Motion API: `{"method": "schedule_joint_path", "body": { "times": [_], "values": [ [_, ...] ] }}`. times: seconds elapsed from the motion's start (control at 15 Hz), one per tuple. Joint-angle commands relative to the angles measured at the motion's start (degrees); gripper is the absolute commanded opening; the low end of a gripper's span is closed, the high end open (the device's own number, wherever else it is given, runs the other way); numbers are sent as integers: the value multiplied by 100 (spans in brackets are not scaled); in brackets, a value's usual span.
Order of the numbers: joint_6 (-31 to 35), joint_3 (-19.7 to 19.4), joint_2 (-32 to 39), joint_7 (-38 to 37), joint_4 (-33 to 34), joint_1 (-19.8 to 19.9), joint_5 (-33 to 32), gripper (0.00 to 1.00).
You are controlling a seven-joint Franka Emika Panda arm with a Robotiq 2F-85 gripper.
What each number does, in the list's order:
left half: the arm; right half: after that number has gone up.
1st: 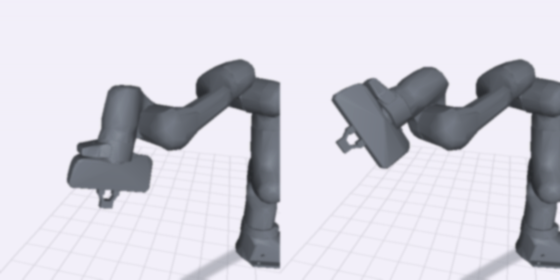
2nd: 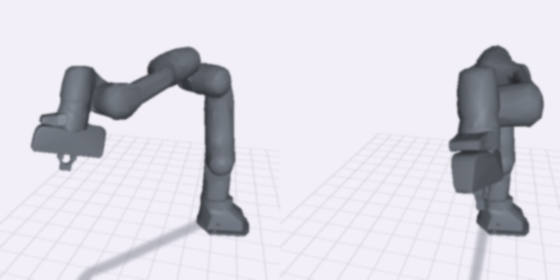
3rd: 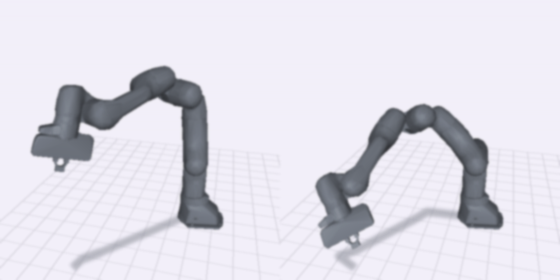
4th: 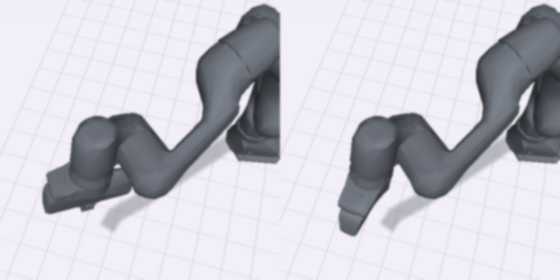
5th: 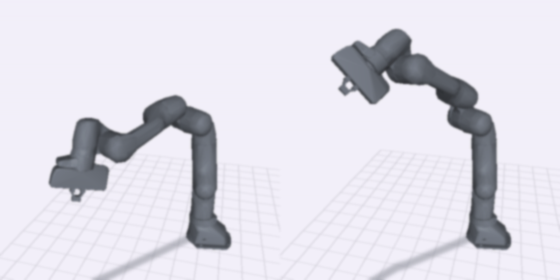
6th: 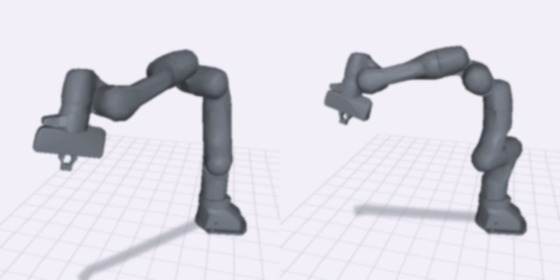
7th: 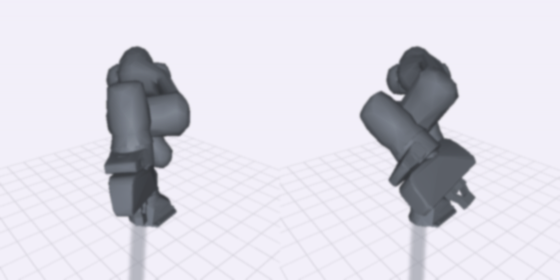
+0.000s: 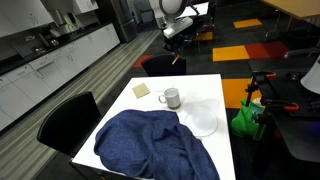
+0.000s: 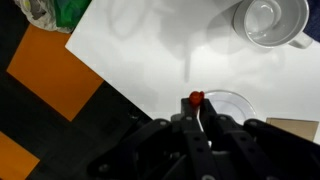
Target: Remove the marker from the mug cup and place it on the table
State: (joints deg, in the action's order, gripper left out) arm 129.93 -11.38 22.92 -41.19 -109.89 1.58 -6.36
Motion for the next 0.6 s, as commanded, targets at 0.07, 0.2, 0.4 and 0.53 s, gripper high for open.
{"method": "schedule_joint_path", "body": {
  "times": [0.07, 0.2, 0.4, 0.53],
  "values": [
    [205, -77, 238, -280, 34, -10, 15, 13],
    [205, -78, 274, -277, 37, -12, 17, 13],
    [393, -110, 259, -507, 37, -39, 59, 3],
    [860, -213, 292, -1113, -88, -145, 9, 3]
  ]
}}
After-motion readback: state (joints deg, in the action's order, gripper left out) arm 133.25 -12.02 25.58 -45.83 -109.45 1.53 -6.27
